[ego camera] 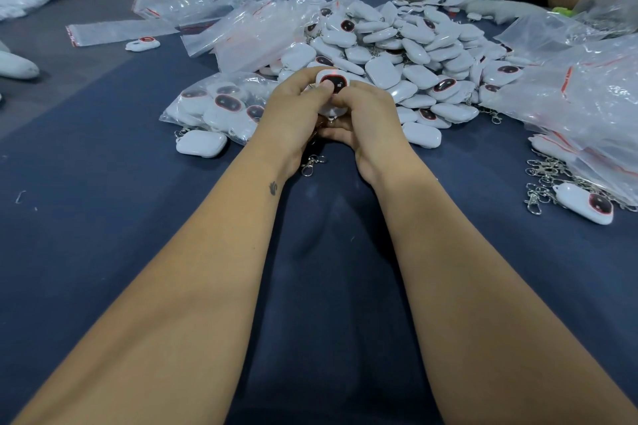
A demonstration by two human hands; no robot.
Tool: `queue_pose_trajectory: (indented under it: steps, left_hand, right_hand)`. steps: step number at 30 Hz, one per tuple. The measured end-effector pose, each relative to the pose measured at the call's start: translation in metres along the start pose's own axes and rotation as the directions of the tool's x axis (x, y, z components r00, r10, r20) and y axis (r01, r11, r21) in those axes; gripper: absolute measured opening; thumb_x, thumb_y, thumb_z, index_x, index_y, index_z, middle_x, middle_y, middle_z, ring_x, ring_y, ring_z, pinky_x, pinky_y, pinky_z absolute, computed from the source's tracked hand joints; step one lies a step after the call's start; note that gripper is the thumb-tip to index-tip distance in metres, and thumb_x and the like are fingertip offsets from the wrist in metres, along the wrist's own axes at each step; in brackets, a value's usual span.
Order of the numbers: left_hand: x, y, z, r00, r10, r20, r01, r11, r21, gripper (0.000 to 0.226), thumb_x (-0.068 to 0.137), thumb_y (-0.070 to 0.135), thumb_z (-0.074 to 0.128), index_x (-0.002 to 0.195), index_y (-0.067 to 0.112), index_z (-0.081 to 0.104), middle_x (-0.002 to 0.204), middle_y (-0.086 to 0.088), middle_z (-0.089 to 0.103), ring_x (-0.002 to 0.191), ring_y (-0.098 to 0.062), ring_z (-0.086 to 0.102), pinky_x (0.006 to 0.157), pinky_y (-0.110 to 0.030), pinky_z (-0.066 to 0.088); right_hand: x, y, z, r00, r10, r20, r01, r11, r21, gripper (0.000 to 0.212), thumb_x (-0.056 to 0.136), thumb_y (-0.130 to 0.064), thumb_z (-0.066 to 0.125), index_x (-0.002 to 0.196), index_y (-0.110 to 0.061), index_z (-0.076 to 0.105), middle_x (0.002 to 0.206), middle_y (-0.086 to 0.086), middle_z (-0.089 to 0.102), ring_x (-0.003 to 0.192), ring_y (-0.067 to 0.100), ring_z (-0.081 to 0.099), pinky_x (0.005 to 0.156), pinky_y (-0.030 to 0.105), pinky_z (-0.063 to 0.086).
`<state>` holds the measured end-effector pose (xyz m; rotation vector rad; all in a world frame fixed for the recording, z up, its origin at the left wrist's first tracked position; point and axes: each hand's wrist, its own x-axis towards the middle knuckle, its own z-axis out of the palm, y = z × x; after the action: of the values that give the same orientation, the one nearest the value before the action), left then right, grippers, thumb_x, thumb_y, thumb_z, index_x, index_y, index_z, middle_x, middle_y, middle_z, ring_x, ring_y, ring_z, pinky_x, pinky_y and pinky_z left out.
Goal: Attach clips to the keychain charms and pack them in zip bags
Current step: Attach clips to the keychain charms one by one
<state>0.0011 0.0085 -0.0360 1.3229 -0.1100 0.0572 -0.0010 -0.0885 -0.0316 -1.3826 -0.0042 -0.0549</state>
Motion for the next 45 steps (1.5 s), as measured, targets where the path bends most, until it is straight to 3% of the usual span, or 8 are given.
queue_pose_trajectory:
  steps: [5, 11, 15, 19, 22, 27, 33, 45]
  left_hand:
    - [0.002, 0.004, 0.003, 1.0, -0.017, 0.007, 0.016, 0.998, 0.064, 0.021, 0.096, 0.011, 0.052, 0.107, 0.02, 0.068, 0.081, -0.001, 0.066, 0.065, -0.011, 0.059, 0.064, -0.025, 0.046]
    - [-0.01, 0.012, -0.002, 0.938, 0.337, -0.083, -0.284, 0.882, 0.376, 0.028, 0.08, 0.02, 0.051, 0.093, 0.033, 0.072, 0.087, 0.002, 0.074, 0.08, -0.02, 0.07, 0.081, -0.043, 0.058]
    - [-0.013, 0.016, -0.012, 0.836, 0.517, -0.183, -0.229, 0.632, 0.74, 0.013, 0.079, 0.033, 0.052, 0.085, 0.033, 0.063, 0.074, 0.012, 0.064, 0.078, -0.015, 0.062, 0.073, -0.038, 0.053]
    - [-0.008, 0.014, -0.021, 0.91, 0.402, -0.103, 0.006, 0.235, 0.972, 0.031, 0.081, 0.04, 0.058, 0.103, 0.019, 0.063, 0.103, -0.004, 0.066, 0.106, -0.031, 0.055, 0.085, -0.04, 0.045]
    - [-0.006, 0.012, -0.022, 0.928, 0.358, -0.106, 0.07, 0.112, 0.991, 0.033, 0.086, 0.034, 0.058, 0.111, 0.014, 0.064, 0.11, -0.012, 0.065, 0.11, -0.037, 0.052, 0.077, -0.036, 0.038]
    - [-0.009, 0.02, -0.02, 0.905, 0.382, -0.189, 0.082, 0.279, 0.957, 0.018, 0.081, 0.023, 0.053, 0.088, 0.012, 0.066, 0.092, -0.01, 0.067, 0.081, -0.033, 0.052, 0.06, -0.032, 0.035]
    - [-0.013, 0.024, -0.011, 0.91, 0.307, -0.278, -0.1, 0.815, 0.571, 0.013, 0.082, 0.017, 0.062, 0.076, 0.028, 0.067, 0.07, 0.01, 0.066, 0.076, -0.015, 0.068, 0.075, -0.031, 0.055]
    - [-0.009, 0.017, -0.008, 0.834, 0.474, -0.281, -0.282, 0.805, 0.522, 0.011, 0.083, 0.016, 0.063, 0.078, 0.026, 0.067, 0.071, 0.013, 0.063, 0.063, 0.002, 0.056, 0.066, -0.016, 0.046]
  right_hand:
    - [-0.001, -0.002, 0.001, 0.999, 0.003, -0.032, 0.001, 0.992, 0.128, 0.028, 0.087, 0.007, 0.043, 0.072, -0.009, 0.06, 0.055, 0.004, 0.06, 0.051, 0.019, 0.06, 0.053, 0.027, 0.055]
    - [0.003, -0.002, -0.002, 0.992, 0.028, -0.123, -0.001, 0.977, 0.215, 0.023, 0.081, 0.01, 0.038, 0.078, -0.004, 0.056, 0.072, 0.012, 0.06, 0.068, 0.028, 0.063, 0.058, 0.029, 0.053]
    - [0.003, -0.002, -0.001, 0.984, 0.018, -0.177, 0.007, 0.99, 0.143, 0.026, 0.08, 0.011, 0.041, 0.066, -0.011, 0.044, 0.07, 0.007, 0.054, 0.068, 0.028, 0.061, 0.058, 0.027, 0.052]
    - [0.002, 0.001, -0.001, 0.979, -0.066, -0.193, 0.077, 0.996, 0.053, 0.03, 0.081, 0.006, 0.05, 0.062, -0.018, 0.047, 0.056, -0.006, 0.049, 0.062, 0.016, 0.045, 0.06, 0.024, 0.043]
    - [0.001, 0.001, 0.0, 0.976, -0.114, -0.187, 0.125, 0.991, 0.051, 0.023, 0.083, 0.004, 0.057, 0.075, -0.017, 0.057, 0.064, -0.005, 0.055, 0.063, 0.012, 0.047, 0.065, 0.024, 0.04]
    - [0.0, -0.003, 0.004, 0.986, -0.089, -0.14, 0.121, 0.964, 0.238, 0.021, 0.088, 0.009, 0.055, 0.087, -0.012, 0.051, 0.079, 0.007, 0.058, 0.066, 0.015, 0.059, 0.068, 0.024, 0.053]
    - [-0.005, -0.004, 0.008, 0.996, -0.057, -0.062, 0.075, 0.935, 0.347, 0.016, 0.089, 0.01, 0.058, 0.091, -0.005, 0.051, 0.087, 0.016, 0.06, 0.079, 0.026, 0.063, 0.086, 0.034, 0.056]
    - [-0.01, 0.008, 0.01, 0.957, -0.288, 0.029, 0.268, 0.843, -0.467, 0.015, 0.094, -0.022, 0.06, 0.084, -0.024, 0.071, 0.075, -0.004, 0.066, 0.075, 0.013, 0.06, 0.076, 0.033, 0.049]
